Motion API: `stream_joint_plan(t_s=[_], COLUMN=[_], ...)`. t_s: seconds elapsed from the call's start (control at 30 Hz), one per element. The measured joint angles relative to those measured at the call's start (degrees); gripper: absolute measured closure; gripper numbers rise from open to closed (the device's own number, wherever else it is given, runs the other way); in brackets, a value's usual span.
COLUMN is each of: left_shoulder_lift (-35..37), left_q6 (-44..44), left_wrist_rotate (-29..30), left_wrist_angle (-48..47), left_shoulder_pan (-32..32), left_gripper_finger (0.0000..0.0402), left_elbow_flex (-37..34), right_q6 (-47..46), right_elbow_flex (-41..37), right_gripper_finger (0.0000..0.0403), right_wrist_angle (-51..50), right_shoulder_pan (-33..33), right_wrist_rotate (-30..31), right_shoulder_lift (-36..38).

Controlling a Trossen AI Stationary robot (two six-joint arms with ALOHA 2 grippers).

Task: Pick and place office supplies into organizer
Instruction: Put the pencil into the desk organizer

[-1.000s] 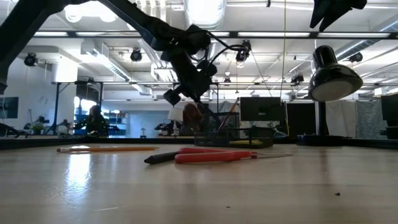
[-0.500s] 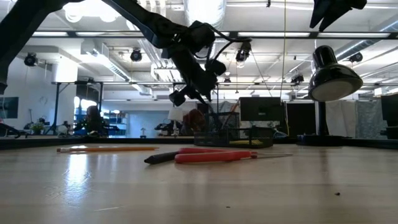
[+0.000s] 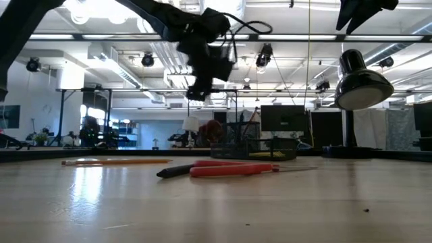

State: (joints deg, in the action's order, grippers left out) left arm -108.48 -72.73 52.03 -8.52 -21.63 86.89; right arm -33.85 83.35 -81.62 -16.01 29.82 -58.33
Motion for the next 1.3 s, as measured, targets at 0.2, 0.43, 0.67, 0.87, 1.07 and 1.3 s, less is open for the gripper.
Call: stream_joint_plan(t_s=[0.2, 0.43, 0.67, 0.87, 1.07, 1.3], left_shoulder_lift=[4.0, 4.4, 8.2, 22.1, 40.1, 55.5], left_q6=[56.7, 72.5, 74.0, 92.9, 118.3, 140.2], left_wrist_rotate=[-23.8, -53.0, -53.0, -53.5, -53.0, -48.4], left_wrist_angle=[-49.9, -57.6, -56.3, -50.6, -43.2, -41.1], left_shoulder_pan=[0.1, 1.4, 1.8, 2.0, 5.0, 14.8], left_gripper_finger=[0.0281, 0.0281, 0.0282, 0.0282, 0.0282, 0.0282], left_elbow_flex=[2.1, -5.1, -16.0, -27.0, -37.5, -45.0], right_q6=[0.0, 0.5, 1.7, 1.7, 3.2, 1.5], right_elbow_flex=[0.0, 0.0, 0.0, 0.0, 0.0, 0.0], right_gripper_finger=[0.0227, 0.0227, 0.0227, 0.0228, 0.0270, 0.0383], right_wrist_angle=[0.0, 0.1, 2.2, 8.3, 21.3, 32.0], right_shoulder_pan=[0.0, -0.1, 0.0, 0.3, 0.3, 1.6], right_wrist_rotate=[-0.2, -1.8, -10.2, -17.4, -34.3, -44.2], right_shoulder_lift=[-0.4, -2.3, -7.7, -13.8, -19.0, -29.1])
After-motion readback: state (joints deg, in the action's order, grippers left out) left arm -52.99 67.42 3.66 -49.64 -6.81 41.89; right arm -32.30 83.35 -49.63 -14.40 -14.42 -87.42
